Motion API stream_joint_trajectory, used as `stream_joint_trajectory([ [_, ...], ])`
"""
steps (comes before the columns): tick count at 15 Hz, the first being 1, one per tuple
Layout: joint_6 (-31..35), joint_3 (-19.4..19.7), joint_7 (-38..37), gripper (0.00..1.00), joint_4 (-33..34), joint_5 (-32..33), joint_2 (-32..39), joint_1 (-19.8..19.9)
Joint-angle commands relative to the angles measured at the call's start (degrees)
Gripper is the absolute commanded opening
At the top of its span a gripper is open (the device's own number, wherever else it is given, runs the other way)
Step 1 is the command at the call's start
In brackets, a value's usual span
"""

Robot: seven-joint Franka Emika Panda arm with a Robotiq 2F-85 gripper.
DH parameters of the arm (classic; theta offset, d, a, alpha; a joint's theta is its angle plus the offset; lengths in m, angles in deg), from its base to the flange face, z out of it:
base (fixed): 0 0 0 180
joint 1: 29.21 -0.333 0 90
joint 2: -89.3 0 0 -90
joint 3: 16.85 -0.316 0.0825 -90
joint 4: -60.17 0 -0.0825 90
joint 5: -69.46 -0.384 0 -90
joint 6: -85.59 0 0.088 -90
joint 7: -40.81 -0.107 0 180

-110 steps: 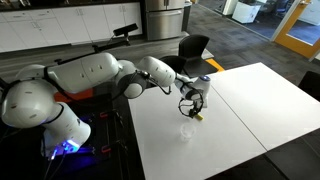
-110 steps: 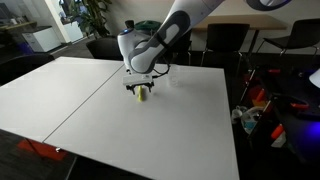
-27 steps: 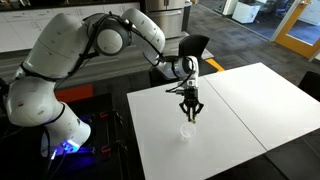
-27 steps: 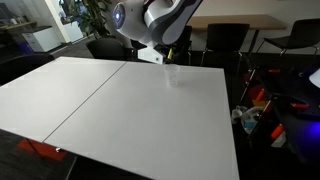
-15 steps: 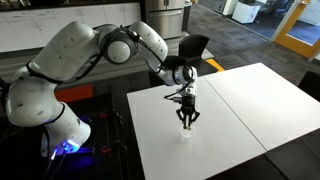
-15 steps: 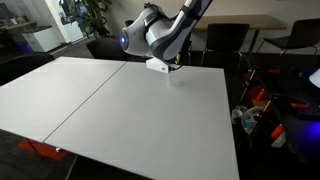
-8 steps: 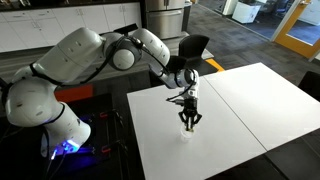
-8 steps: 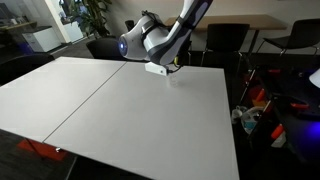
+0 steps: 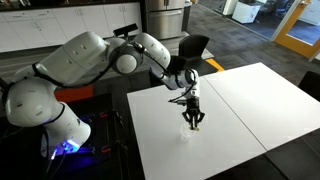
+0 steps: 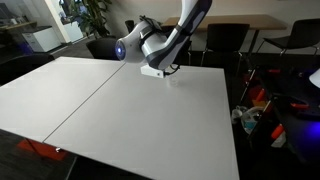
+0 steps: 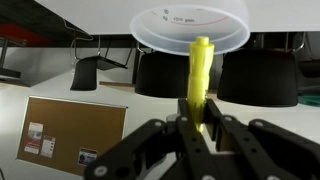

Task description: Pick the marker on the table and put it in the cup

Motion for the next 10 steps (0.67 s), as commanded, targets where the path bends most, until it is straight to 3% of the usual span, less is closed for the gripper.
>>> stream_joint_trajectory([
  [1, 1.4, -0.4, 1.9, 0.05, 2.5, 1.0, 1.7, 0.1],
  [7, 2.2, -0.8, 3.4, 0.05, 3.3, 0.8, 3.1, -0.4],
  [8, 2.1, -0.9, 3.8, 0.45, 3.3, 0.6, 3.0, -0.5],
  [10, 1.7, -0.9, 4.3, 0.53, 2.5, 0.5, 2.2, -0.8],
])
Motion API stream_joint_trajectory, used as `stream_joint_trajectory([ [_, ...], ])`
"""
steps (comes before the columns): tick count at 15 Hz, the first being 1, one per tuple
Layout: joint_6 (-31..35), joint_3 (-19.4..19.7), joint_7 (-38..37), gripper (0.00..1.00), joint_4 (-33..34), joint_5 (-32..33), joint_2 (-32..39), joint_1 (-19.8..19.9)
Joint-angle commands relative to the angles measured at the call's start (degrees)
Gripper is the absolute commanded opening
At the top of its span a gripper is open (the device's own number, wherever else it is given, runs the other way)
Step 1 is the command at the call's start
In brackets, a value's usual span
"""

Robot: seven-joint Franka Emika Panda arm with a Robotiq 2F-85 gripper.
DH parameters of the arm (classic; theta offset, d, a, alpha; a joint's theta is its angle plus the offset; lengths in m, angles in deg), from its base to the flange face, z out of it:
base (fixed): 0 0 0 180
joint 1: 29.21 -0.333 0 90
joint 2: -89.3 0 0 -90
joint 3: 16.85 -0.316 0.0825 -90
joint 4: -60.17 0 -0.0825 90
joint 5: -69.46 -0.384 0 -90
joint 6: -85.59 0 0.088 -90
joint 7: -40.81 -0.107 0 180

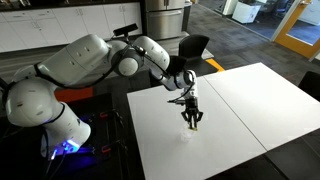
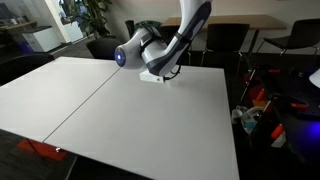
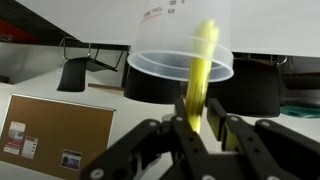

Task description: Pick the marker on the table and put it in the cup

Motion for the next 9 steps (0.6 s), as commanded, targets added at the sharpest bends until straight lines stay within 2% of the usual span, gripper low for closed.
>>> stream_joint_trajectory([
  [1, -0.3, 0.0, 1.5, 0.61, -0.2, 0.1, -1.2, -0.4],
  [6, -0.4, 0.3, -1.2, 0.98, -4.2, -0.6, -6.2, -0.6],
  [9, -1.0, -0.1, -2.8, 1.00, -8.2, -1.9, -11.8, -0.3],
])
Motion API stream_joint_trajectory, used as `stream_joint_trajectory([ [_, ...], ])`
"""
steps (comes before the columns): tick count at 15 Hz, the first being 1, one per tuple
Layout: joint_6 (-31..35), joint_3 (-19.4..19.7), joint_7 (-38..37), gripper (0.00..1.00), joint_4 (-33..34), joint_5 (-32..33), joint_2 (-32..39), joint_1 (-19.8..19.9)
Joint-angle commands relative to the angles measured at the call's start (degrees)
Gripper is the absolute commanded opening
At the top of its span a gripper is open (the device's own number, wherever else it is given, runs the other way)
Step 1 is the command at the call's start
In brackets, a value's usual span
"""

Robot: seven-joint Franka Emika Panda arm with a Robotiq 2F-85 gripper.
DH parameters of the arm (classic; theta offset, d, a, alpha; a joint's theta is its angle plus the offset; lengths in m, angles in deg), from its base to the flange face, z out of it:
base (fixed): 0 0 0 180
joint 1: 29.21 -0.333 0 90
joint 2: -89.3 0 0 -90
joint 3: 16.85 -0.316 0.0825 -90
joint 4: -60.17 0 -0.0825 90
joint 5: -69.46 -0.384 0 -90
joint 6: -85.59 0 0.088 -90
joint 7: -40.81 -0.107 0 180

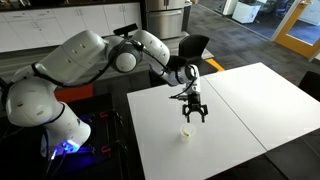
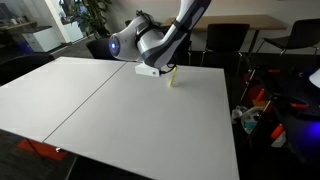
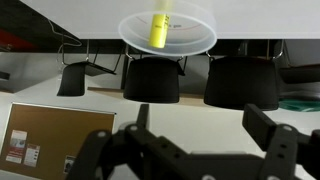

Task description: Pick the marker on the table and put it in the cup

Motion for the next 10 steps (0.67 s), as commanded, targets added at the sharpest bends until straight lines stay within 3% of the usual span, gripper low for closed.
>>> stream_joint_trajectory([
  [1, -1.0, -0.4, -3.0, 1.00, -8.6, -2.1, -10.0, 0.0],
  [10, 3.4, -2.8, -9.4, 1.00, -26.0, -9.2, -31.1, 1.0],
])
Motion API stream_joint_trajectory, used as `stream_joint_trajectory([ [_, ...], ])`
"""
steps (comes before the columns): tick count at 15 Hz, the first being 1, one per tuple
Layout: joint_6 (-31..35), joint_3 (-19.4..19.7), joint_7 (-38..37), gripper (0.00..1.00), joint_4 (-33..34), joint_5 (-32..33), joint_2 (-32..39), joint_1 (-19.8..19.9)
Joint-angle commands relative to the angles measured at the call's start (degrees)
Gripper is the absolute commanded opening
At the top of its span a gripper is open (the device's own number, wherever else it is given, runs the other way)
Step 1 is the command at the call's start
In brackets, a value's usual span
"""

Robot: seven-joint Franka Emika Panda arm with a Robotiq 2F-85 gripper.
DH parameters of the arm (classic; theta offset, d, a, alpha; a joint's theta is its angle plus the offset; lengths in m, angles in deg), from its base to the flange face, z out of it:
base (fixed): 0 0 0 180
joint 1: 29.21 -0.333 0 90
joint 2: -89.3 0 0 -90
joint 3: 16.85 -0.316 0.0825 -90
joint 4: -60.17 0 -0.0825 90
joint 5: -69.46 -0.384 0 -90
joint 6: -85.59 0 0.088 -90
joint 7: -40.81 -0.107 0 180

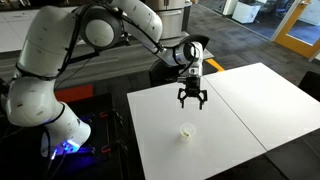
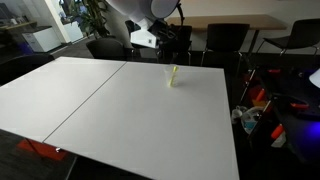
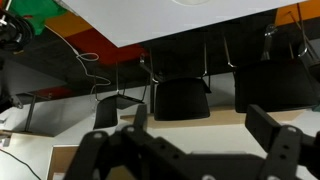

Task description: Pick the marker on the table and put it in the cup

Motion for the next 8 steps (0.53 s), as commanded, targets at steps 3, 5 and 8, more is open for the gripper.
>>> stream_joint_trajectory([
  [3, 7.2, -2.1, -6.9, 1.00, -13.7, -1.1, -13.5, 1.1],
  [5, 4.2, -2.1, -5.0, 1.00, -8.9, -0.3, -9.5, 1.0],
  [8, 5.0, -2.4, -5.2, 1.00, -11.1, -0.2, -11.5, 1.1],
])
